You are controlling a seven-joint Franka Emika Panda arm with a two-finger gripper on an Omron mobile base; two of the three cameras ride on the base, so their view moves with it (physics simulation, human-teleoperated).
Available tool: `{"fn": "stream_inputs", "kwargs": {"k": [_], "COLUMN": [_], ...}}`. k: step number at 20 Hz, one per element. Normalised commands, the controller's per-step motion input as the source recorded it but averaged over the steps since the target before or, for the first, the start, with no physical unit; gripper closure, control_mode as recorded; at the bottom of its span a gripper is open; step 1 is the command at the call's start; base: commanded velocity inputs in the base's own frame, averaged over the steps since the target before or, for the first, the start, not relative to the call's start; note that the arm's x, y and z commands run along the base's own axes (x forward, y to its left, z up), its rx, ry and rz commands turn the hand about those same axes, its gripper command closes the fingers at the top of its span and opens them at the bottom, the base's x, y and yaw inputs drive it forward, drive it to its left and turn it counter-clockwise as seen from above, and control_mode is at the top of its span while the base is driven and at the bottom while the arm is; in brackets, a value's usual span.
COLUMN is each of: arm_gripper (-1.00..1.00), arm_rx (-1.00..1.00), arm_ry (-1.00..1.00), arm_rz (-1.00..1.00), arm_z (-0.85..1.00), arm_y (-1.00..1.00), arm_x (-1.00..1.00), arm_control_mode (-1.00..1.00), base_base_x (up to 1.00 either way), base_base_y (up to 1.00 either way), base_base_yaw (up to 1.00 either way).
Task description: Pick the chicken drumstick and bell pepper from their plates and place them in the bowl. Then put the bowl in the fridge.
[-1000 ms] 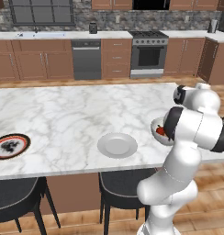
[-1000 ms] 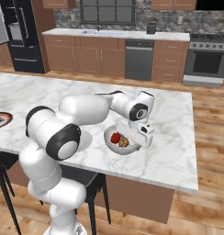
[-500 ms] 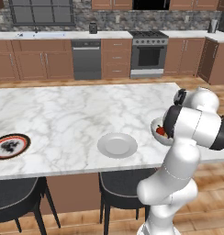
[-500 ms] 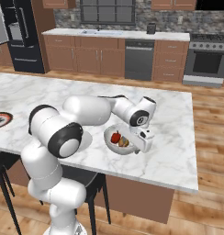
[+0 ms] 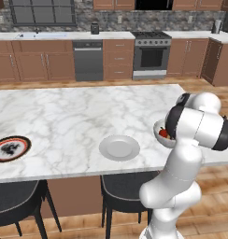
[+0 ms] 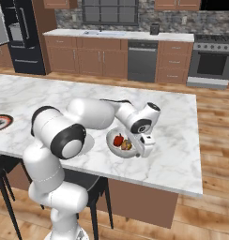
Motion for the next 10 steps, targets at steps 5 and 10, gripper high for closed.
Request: {"fn": "stream_inputs", "kwargs": {"k": [5, 10], "arm_gripper": [-1.00, -1.00], "arm_rx": [0.00, 0.00], "arm_ry": [0.00, 0.00], "arm_rz": [-0.14, -0.06], "arm_z": [-0.12, -0.06], "arm_y": [-0.05, -0.03], "arm_x": [0.00, -0.02], "arm_control_mode": [-1.00, -1.00], "base_base_x": [0.00, 0.00], "base_base_y": [0.00, 0.00], "base_base_yaw": [0.00, 0.00]}}
